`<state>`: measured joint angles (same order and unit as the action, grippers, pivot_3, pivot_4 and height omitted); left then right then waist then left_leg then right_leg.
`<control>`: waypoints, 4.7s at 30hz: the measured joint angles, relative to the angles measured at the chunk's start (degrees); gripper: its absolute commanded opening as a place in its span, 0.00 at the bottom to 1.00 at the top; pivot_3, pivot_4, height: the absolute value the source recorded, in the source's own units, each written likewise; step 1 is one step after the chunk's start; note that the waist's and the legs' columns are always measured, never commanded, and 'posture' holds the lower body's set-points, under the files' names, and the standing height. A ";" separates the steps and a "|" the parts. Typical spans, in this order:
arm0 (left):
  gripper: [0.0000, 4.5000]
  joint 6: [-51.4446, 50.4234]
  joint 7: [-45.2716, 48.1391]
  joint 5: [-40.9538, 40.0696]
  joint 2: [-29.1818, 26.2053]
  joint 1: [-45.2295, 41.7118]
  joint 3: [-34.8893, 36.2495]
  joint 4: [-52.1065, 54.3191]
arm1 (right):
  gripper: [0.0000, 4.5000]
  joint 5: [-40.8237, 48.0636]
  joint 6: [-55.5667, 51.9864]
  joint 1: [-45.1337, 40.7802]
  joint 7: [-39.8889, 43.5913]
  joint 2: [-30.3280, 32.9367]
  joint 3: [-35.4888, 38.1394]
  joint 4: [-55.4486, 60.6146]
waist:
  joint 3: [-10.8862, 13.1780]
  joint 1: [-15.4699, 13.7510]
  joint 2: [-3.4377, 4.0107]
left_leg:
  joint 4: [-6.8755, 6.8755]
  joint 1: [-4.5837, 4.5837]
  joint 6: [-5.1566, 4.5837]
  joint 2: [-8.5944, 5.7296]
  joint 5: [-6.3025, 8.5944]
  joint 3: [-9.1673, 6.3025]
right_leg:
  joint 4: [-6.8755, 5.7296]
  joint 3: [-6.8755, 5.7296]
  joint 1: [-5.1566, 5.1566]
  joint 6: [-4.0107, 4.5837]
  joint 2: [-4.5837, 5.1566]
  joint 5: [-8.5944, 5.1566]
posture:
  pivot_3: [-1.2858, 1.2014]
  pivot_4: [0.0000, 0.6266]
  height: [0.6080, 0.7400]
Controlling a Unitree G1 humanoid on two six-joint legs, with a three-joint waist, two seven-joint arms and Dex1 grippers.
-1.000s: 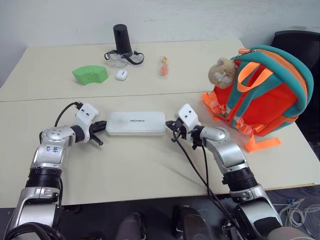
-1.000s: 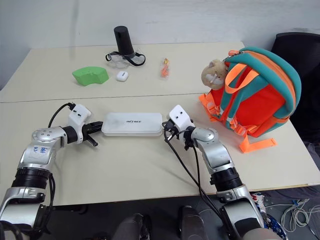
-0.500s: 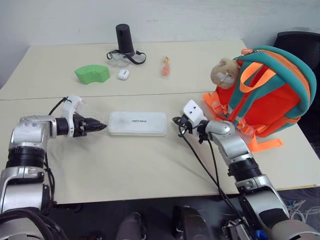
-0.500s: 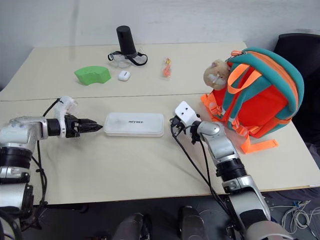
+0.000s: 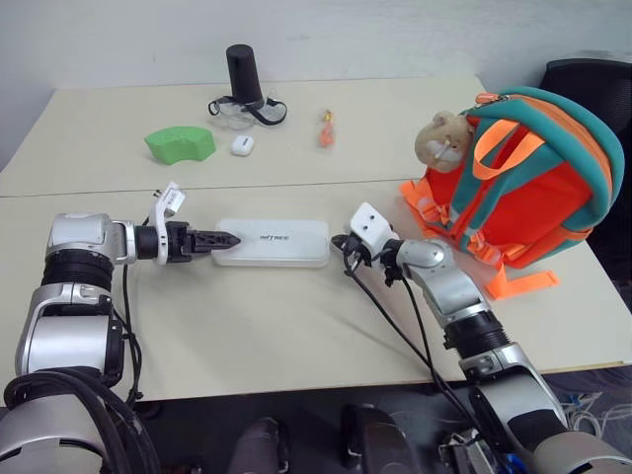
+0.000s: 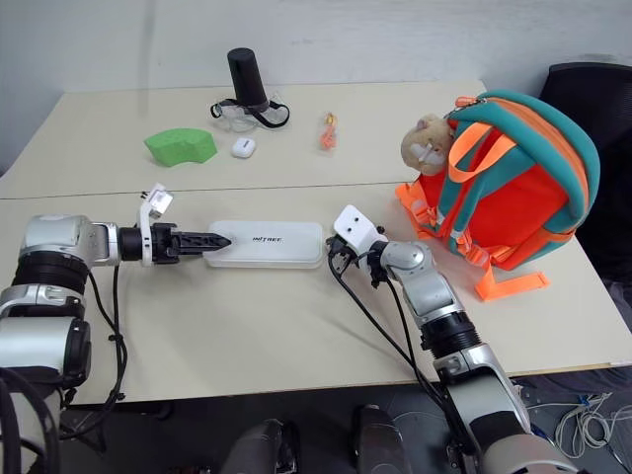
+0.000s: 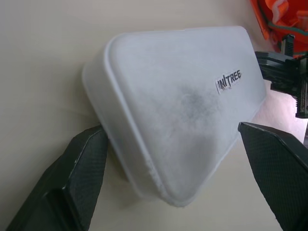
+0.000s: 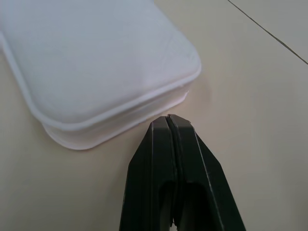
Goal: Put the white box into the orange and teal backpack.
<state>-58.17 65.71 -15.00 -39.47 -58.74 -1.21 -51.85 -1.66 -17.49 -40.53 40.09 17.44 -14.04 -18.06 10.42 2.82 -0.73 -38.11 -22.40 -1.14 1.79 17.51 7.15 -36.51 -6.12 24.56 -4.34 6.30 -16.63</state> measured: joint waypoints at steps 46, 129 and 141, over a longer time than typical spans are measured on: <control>0.66 -28.04 -1.94 -29.08 3.37 16.50 24.91 60.68 | 0.99 28.72 -41.59 32.70 -3.56 16.43 49.47 54.86 | 0.12 -2.00 -0.20 | -0.08 0.19 -0.05 -0.03 -0.06 -0.24 | 0.10 0.26 -0.25 0.02 0.22 -0.01 | 0.52 0.24 1.00; 0.66 15.27 -14.35 -24.79 10.69 10.07 7.22 48.17 | 0.01 81.70 -38.92 37.84 21.31 43.11 46.69 51.58 | 0.38 -4.34 -0.63 | -0.10 0.04 -0.16 -0.09 -0.09 -0.26 | 0.43 0.12 -0.27 -0.11 0.15 0.08 | 0.52 0.24 1.00; 0.66 15.73 -13.63 -24.52 11.83 10.27 6.21 47.45 | 0.01 81.77 -38.63 38.43 20.21 43.10 46.57 51.83 | 0.38 -4.43 -0.63 | -0.14 0.03 -0.21 -0.12 -0.08 -0.29 | 0.45 0.10 -0.32 -0.15 0.15 0.10 | 0.52 0.24 1.00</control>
<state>-42.44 52.08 -39.52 -27.64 -48.47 5.00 -4.41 80.11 -56.13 -2.09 60.30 60.54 32.53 33.78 10.80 -1.61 -1.36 -38.25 -22.37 -1.35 1.67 17.42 6.87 -36.06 -6.03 24.24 -4.49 6.45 -16.53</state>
